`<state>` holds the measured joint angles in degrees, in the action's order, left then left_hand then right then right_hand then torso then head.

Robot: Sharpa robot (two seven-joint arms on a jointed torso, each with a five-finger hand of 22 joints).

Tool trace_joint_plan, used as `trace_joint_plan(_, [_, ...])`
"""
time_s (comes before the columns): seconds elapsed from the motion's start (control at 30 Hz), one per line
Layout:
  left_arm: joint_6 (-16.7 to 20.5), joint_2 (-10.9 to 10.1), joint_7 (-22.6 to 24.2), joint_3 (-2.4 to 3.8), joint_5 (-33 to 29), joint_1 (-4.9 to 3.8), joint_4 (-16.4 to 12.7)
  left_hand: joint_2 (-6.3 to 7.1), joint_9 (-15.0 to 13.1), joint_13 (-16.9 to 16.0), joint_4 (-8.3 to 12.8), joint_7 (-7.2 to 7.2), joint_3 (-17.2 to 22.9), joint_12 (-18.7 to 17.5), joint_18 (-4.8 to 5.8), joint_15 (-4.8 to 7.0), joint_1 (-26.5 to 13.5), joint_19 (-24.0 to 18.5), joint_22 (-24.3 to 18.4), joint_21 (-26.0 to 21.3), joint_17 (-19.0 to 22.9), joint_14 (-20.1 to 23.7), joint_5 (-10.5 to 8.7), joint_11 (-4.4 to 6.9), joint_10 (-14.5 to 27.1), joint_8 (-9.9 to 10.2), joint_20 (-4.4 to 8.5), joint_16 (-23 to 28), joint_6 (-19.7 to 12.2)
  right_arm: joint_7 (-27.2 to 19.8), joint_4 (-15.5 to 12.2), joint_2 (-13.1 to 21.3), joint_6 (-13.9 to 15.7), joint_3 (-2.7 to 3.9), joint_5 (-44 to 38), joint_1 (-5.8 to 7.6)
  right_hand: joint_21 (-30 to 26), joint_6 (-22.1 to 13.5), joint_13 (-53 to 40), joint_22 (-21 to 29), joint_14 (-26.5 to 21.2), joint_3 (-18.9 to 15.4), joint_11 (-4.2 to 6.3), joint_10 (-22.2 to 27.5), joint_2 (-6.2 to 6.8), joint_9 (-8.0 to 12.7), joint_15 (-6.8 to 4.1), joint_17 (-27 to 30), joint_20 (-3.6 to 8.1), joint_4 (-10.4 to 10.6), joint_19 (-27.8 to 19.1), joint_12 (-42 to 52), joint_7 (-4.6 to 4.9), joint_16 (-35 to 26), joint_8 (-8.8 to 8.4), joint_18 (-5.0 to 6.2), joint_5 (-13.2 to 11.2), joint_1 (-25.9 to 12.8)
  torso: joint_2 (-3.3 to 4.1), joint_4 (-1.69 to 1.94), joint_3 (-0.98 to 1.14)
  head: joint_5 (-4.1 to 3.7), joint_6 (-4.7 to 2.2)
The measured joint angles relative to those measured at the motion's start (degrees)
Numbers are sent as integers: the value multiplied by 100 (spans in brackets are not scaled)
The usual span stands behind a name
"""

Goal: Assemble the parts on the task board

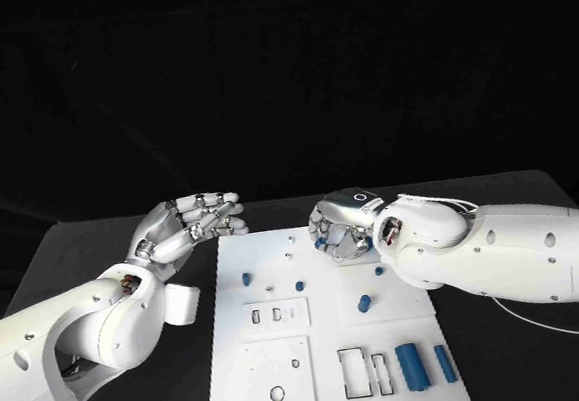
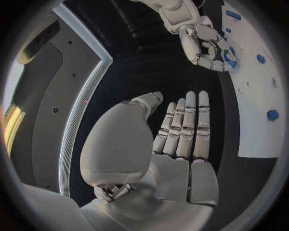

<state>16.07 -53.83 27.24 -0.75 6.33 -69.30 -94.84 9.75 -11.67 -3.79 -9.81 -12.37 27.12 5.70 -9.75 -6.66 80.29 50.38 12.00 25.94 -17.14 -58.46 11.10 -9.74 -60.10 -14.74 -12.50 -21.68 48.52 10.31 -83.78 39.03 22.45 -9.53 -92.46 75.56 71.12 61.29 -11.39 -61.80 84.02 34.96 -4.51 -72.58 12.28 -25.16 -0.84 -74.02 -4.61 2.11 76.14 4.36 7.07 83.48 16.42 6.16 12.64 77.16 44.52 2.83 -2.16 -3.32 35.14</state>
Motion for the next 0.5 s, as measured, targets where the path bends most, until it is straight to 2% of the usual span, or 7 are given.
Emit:
trace_joint_plan(0.2, [-6,-4,-4,0,0,0,-7,0,0,0,0,0,0,0,0,0,0,0,2,0,-6,0,0,0,0,0,0,0,0,47,212,-292,158,6,-64,23,0,0,0,-16,0,0,0,0,0,-10,0,-15,0,0,0,-21,0,0,-1,0,-4,0,7,13,-4,18,-1])
trace_joint_plan(0.5, [-11,-8,-8,-1,0,0,-13,0,0,0,0,0,0,0,0,0,0,0,2,-2,-11,0,0,0,0,0,0,0,0,95,477,-573,258,11,-103,42,22,-20,0,-36,0,9,0,0,0,-23,0,-29,0,-10,0,-41,19,21,-2,1,-16,0,25,47,-28,20,-4])
